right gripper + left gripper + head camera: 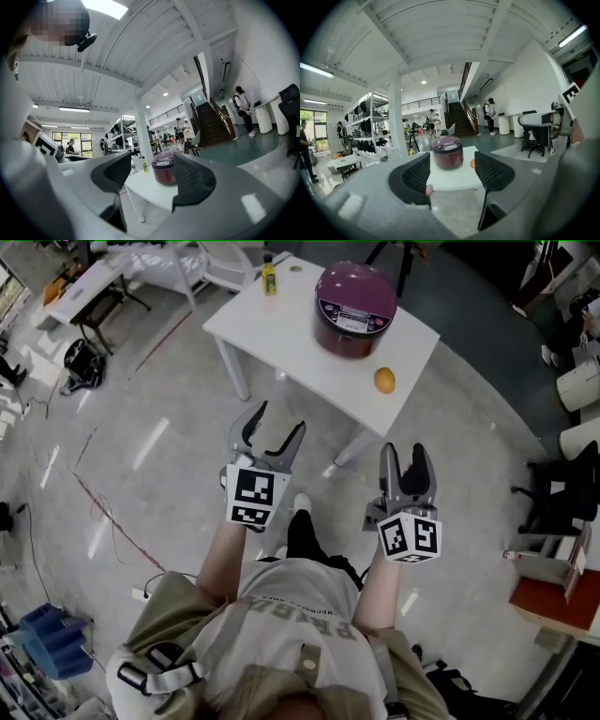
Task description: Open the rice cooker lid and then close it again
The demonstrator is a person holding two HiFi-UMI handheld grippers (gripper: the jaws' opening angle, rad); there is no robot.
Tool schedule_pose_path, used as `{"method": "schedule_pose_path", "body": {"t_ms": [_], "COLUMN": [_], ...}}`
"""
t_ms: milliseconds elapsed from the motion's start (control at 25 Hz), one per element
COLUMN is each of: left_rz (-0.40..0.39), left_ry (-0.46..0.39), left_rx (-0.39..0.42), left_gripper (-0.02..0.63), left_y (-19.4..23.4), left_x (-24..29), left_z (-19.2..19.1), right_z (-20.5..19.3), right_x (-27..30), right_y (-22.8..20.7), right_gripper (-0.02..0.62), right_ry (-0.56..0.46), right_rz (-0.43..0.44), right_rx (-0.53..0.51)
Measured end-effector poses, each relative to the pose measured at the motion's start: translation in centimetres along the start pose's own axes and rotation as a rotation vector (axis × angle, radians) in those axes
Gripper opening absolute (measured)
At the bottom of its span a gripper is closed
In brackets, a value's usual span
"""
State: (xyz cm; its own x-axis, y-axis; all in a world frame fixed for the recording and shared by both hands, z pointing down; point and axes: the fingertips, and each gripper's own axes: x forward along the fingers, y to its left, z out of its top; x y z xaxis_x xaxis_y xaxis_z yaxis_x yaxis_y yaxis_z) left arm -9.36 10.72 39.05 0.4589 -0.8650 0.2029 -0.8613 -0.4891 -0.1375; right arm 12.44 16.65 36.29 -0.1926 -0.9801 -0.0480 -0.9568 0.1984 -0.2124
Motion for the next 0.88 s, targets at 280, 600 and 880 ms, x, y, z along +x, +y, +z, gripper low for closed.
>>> {"method": "schedule_pose_path", "body": {"t_ms": [280, 600, 880], "left_rz": [0.015, 0.057, 0.062], "left_ry": [-0.009, -0.026, -0.023], "left_rx": [-0.001, 0.006, 0.022], "left_gripper": [0.307, 0.307, 0.307], "left_y": [1.9, 4.6, 5.1], "left_x": [5.2, 10.7, 14.9], "left_z": [1.9, 4.3, 5.0], "right_z": [1.1, 2.8, 2.4], "right_x": [5.6, 11.6, 15.7], "right_y": [-1.9, -4.3, -5.9], "right_gripper": [0.261, 0.261, 0.261], "right_ry": [-0.001, -0.012, 0.001], "right_rz": [0.020, 0.047, 0.077], "right_rx": [-0.003, -0.021, -0.017]}}
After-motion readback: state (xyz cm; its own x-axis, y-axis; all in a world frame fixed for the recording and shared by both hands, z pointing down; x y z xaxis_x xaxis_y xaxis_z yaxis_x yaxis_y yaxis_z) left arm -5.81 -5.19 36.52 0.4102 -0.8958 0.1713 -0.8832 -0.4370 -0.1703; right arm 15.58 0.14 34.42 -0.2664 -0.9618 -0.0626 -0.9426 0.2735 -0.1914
